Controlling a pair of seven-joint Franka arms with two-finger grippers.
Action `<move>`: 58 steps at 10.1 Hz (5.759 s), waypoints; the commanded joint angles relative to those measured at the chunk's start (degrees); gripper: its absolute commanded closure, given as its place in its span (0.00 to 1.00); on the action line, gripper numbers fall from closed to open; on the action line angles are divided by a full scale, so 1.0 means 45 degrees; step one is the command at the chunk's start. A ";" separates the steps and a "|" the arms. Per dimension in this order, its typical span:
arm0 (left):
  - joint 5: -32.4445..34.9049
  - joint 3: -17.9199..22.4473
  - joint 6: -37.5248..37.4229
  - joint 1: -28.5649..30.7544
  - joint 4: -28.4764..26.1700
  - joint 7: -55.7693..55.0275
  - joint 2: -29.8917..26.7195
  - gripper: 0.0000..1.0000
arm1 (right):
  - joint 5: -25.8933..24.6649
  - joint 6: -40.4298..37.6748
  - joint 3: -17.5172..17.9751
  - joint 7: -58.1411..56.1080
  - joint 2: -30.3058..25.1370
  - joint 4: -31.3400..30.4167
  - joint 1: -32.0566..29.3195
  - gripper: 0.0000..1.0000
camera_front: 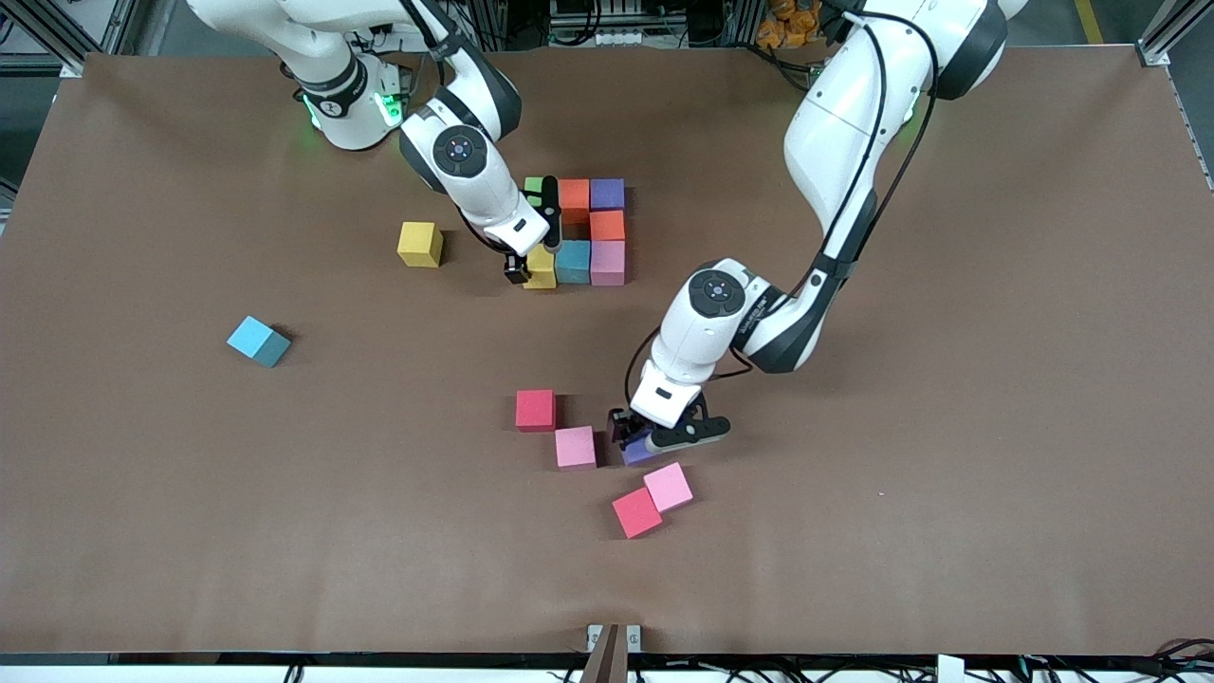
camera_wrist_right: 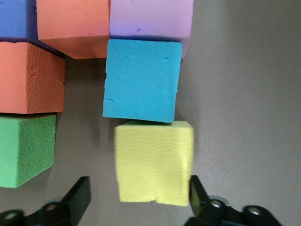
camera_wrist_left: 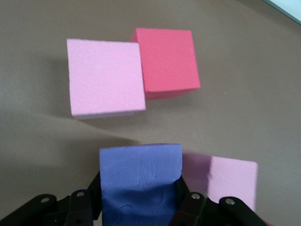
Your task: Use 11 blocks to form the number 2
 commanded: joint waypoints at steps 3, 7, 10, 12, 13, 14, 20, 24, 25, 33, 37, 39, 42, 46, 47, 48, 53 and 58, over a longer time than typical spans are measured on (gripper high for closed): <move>-0.0470 -0.0919 -0.1696 0.0023 -0.0128 -0.0131 -0.0803 0.87 | 0.0317 -0.0177 -0.0023 0.0106 -0.0703 -0.0298 -0.0037 0.00; -0.0314 -0.2385 -0.2128 0.0023 -0.0128 0.0257 -0.0960 0.87 | 0.0318 -0.2512 -0.0373 0.1293 -0.1212 0.0907 -0.0407 0.00; -0.0372 -0.2564 -0.2128 -0.0133 -0.0109 0.1587 -0.0863 0.87 | 0.0162 -0.5173 -0.2009 0.1317 -0.1212 0.2630 -0.0875 0.00; -0.0372 -0.2428 -0.2089 -0.0153 0.0281 0.1801 -0.0648 0.87 | 0.0122 -0.5178 -0.2949 0.1298 -0.1251 0.2865 -0.1499 0.00; -0.0372 -0.2408 -0.2070 -0.0191 0.0301 0.2151 -0.0608 0.87 | 0.0103 -0.5197 -0.3359 0.1278 -0.1232 0.3079 -0.1773 0.00; -0.0198 -0.2407 -0.2070 -0.0269 0.0244 0.2463 -0.0705 0.87 | 0.0103 -0.5217 -0.3750 0.1336 -0.1173 0.3487 -0.2105 0.00; -0.0078 -0.2407 -0.2128 -0.1947 0.0145 0.2467 -0.0121 0.87 | 0.0103 -0.5197 -0.4279 0.3597 -0.0451 0.5034 -0.3397 0.00; -0.0079 -0.2310 -0.2148 -0.2378 0.0010 0.1452 0.0232 0.87 | 0.0258 -0.5081 -0.4320 0.5221 0.0055 0.5754 -0.3457 0.00; -0.0079 -0.2271 -0.2148 -0.2457 0.0009 0.1374 0.0271 0.87 | 0.0278 -0.5061 -0.4320 0.5242 0.0270 0.6028 -0.3398 0.00; -0.0040 -0.1607 -0.2148 -0.3356 -0.0459 0.0631 0.0271 0.62 | 0.0259 -0.5060 -0.4281 0.5223 0.0429 0.6109 -0.3163 0.00; 0.0234 -0.1607 -0.2148 -0.3375 -0.0460 0.0631 0.0251 0.12 | 0.0259 -0.5041 -0.4261 0.5184 0.0429 0.6109 -0.3163 0.00; 0.0234 -0.1607 -0.2128 -0.3375 -0.0480 0.0631 0.0271 0.00 | 0.0259 -0.5021 -0.4281 0.5203 0.0429 0.6128 -0.3163 0.00; 0.0234 -0.1607 -0.2148 -0.3356 -0.0460 0.0631 0.0174 0.00 | 0.0278 -0.5021 -0.4262 0.5223 0.0429 0.6128 -0.3182 0.00; 0.0253 -0.1626 -0.3764 -0.3122 -0.0245 0.0825 -0.0877 0.00 | 0.0337 -0.5060 -0.4261 0.5533 0.0778 0.6536 -0.3047 0.00; 0.0253 -0.1645 -0.4349 -0.2986 -0.0226 0.0923 -0.1249 0.00 | 0.0337 -0.5060 -0.4242 0.6135 0.0974 0.6751 -0.2852 0.00; 0.0214 -0.1781 -0.4935 -0.2714 -0.0226 0.0982 -0.1678 0.00 | 0.0337 -0.5041 -0.4223 0.6818 0.1362 0.7121 -0.2541 0.00; -0.0567 -0.1821 -0.8432 -0.0647 -0.0284 0.3029 -0.3965 0.00 | 0.0318 -0.5002 -0.4222 1.1269 0.3745 0.9349 -0.0374 0.00; -0.0840 -0.1821 -0.9372 0.1776 -0.0265 0.3946 -0.4807 0.00 | 0.0298 -0.5041 -0.4222 1.4339 0.5815 1.1592 0.0586 0.00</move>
